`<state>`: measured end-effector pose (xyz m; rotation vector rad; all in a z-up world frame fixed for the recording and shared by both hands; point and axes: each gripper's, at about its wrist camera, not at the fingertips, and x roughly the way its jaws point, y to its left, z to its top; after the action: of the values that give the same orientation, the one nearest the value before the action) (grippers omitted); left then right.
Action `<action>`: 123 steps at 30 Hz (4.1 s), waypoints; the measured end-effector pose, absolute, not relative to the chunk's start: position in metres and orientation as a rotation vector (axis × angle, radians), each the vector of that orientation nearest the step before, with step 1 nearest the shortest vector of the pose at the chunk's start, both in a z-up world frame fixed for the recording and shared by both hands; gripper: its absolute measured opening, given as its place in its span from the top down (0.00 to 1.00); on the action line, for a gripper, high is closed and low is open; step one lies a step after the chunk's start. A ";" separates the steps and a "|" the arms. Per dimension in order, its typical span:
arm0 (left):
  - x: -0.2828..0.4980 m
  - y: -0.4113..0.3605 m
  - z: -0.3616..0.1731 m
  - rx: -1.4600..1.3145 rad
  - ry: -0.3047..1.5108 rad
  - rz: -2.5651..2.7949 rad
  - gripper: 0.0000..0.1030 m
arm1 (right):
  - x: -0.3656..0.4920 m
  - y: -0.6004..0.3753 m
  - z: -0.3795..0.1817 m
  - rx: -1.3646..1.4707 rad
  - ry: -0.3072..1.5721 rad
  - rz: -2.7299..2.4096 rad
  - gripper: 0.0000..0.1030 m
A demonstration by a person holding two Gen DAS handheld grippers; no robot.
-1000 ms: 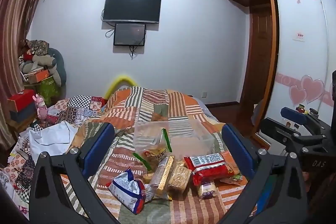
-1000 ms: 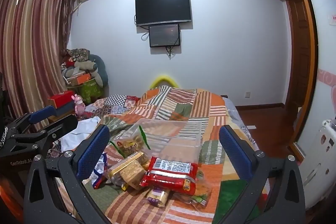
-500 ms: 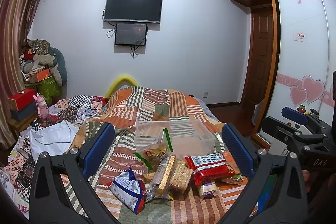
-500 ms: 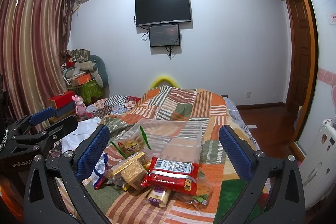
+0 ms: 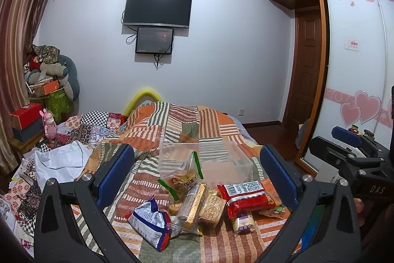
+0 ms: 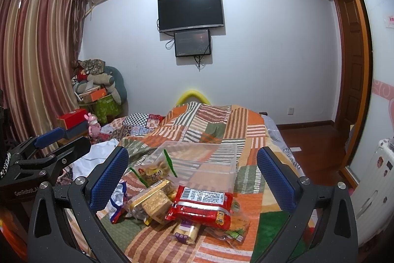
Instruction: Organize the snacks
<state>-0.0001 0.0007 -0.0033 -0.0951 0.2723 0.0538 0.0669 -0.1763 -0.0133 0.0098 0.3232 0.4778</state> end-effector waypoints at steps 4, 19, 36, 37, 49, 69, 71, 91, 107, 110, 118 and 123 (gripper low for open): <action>0.000 0.001 -0.003 -0.097 0.271 0.053 0.00 | 0.067 -0.176 -0.013 0.010 0.323 0.478 0.00; -0.001 0.002 -0.003 -0.105 0.264 0.051 0.00 | 0.065 -0.177 -0.012 0.017 0.316 0.480 0.00; 0.000 0.003 -0.003 -0.101 0.263 0.060 0.00 | 0.067 -0.177 -0.014 0.026 0.329 0.492 0.00; 0.000 0.004 -0.004 -0.102 0.264 0.062 0.00 | 0.067 -0.176 -0.014 0.023 0.331 0.491 0.00; 0.016 0.022 -0.021 -0.115 0.332 0.084 0.13 | 0.083 -0.171 -0.029 0.017 0.398 0.499 0.02; 0.072 0.089 -0.125 -0.184 0.709 0.177 0.28 | 0.134 -0.167 -0.096 0.008 0.685 0.474 0.10; 0.075 0.090 -0.133 -0.190 0.733 0.174 0.28 | 0.138 -0.166 -0.103 0.003 0.713 0.473 0.10; 0.103 0.108 -0.187 -0.310 0.860 0.168 0.09 | 0.166 -0.138 -0.141 -0.047 0.875 0.484 0.00; 0.119 0.107 -0.198 -0.394 0.886 0.113 0.17 | 0.169 -0.130 -0.144 -0.087 0.871 0.498 0.11; 0.119 0.102 -0.194 -0.382 0.873 0.077 0.34 | 0.170 -0.132 -0.145 -0.050 0.891 0.531 0.18; 0.110 0.094 -0.185 -0.324 0.857 0.076 0.47 | 0.162 -0.134 -0.139 -0.042 0.863 0.533 0.33; 0.099 0.094 -0.177 -0.300 0.841 0.103 0.50 | 0.159 -0.141 -0.134 -0.025 0.838 0.522 0.42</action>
<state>0.0995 0.0943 -0.1770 -0.3004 0.8409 0.1026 0.1594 -0.1405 -0.1341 -0.0255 0.8385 0.5215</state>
